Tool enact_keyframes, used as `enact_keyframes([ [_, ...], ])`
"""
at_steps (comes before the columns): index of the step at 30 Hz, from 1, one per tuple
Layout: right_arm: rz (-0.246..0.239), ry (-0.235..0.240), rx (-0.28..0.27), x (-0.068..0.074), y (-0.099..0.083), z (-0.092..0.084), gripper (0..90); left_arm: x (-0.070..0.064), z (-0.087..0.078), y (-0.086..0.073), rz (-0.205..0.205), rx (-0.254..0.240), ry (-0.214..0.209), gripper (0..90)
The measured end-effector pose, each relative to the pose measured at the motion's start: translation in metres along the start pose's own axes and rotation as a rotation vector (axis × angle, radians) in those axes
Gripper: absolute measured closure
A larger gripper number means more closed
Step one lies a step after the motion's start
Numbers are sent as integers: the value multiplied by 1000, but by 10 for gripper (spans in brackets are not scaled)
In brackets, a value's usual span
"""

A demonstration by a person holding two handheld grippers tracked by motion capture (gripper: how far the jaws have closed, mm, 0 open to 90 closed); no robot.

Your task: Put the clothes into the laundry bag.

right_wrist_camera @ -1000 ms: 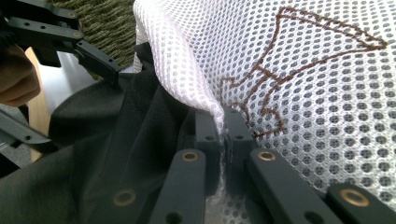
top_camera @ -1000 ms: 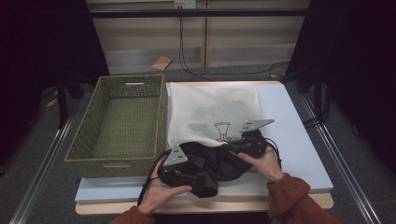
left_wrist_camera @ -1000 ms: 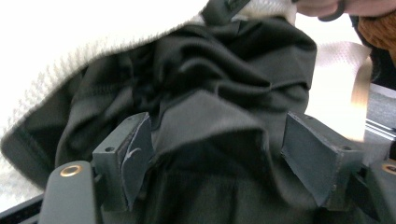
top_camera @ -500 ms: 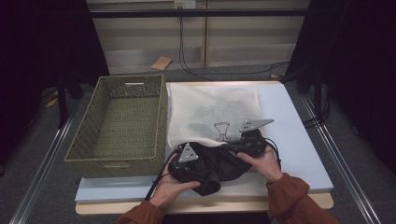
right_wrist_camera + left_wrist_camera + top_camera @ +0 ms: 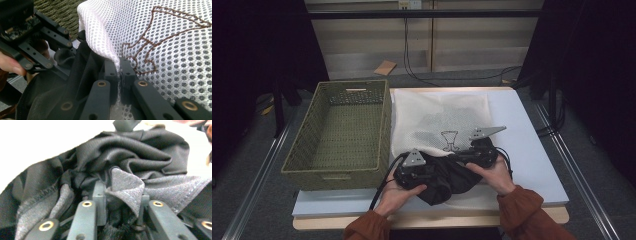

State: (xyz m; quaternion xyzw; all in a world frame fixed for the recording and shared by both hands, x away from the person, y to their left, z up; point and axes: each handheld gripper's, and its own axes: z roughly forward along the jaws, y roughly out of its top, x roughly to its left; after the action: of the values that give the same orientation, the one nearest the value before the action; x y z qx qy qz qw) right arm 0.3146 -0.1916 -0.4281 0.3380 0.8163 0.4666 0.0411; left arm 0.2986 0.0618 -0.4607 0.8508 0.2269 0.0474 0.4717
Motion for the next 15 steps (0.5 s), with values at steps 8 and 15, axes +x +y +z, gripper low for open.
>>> enact_keyframes([
  [8,0,11,5,3,1,3,875,-3,15,3,36,76,36,648],
  [15,4,29,-8,5,4,2,875,-5,10,13,16,45,15,765],
])
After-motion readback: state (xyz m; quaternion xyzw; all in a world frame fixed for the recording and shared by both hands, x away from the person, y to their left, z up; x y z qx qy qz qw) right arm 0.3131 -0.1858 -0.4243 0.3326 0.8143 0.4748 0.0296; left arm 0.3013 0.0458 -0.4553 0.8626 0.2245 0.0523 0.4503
